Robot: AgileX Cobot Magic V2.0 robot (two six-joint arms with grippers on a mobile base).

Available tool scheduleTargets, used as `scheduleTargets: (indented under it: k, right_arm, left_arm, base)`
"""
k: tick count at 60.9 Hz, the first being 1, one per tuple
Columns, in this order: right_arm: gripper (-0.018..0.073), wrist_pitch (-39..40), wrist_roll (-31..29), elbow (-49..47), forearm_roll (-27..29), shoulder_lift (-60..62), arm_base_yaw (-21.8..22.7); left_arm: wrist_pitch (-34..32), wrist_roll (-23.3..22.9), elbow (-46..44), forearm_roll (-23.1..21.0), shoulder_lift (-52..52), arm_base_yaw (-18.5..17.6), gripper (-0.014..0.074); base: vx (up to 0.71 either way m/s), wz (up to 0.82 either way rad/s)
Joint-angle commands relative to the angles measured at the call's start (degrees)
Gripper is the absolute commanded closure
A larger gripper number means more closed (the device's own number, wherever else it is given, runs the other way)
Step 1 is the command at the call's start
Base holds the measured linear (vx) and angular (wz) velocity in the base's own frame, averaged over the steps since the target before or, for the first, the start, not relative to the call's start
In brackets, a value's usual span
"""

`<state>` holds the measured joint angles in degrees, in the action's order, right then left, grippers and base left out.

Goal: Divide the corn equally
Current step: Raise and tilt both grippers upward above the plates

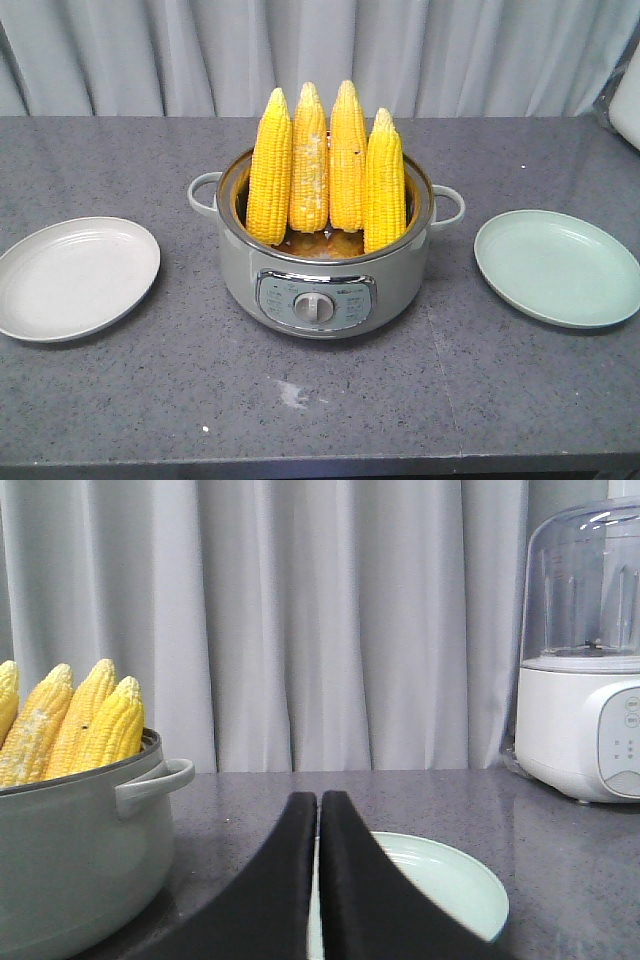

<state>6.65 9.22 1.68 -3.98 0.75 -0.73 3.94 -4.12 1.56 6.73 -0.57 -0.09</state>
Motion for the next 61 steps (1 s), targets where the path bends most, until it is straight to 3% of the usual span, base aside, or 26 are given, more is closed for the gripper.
scheduleTargets:
  k: [1,61]
  right_arm:
    - [0.0561,3.93,-0.34,0.41,-0.65,0.22,0.37]
    - [0.0561,3.89,-0.34,0.41,-0.65,0.22,0.37]
  left_arm:
    - [-4.28,-0.48,0.18,-0.05,-0.99,0.04,0.0603]
    - [-4.28,-0.48,0.18,-0.05,-0.99,0.04,0.0603]
  base:
    - [0.00,0.00]
    - [0.00,0.00]
